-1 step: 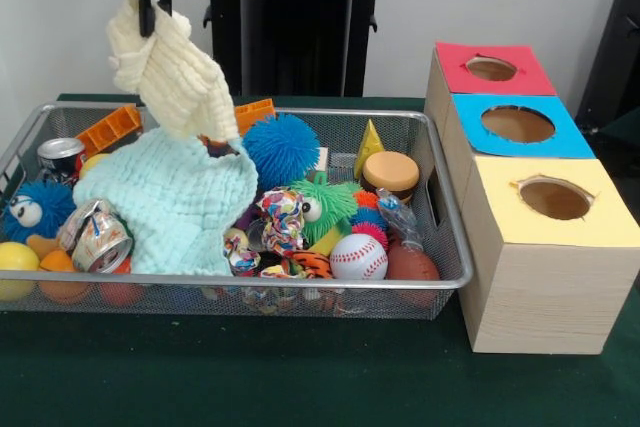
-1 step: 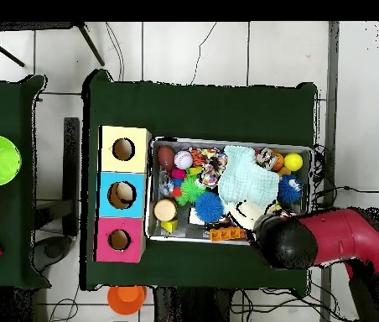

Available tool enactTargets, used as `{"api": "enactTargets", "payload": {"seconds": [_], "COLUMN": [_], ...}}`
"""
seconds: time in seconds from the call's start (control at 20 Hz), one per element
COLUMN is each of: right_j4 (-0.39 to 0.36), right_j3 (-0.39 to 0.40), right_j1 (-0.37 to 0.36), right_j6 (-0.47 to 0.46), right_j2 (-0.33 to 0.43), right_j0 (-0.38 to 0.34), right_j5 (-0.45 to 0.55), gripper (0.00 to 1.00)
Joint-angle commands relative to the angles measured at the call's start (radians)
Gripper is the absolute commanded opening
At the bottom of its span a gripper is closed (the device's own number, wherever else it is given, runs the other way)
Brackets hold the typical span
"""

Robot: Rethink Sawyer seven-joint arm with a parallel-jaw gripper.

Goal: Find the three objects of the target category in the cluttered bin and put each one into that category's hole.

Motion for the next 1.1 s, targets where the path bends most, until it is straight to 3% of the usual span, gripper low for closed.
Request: {"api": "enactTargets", "payload": {"seconds": [0.05,0.5,1.1], "right_j4": [-0.112,-0.195,-0.25], "right_j3": [-0.01,-0.04,-0.093], "right_j1": [0.031,0.08,0.084], "right_j6": [-0.347,-0.361,-0.432], "right_j2": [-0.01,-0.021,-0.008], "right_j0": [-0.012,-0.03,-0.034], "right_j5": [0.129,0.12,0.141], "gripper": [0.0,0.0,0.0]}}
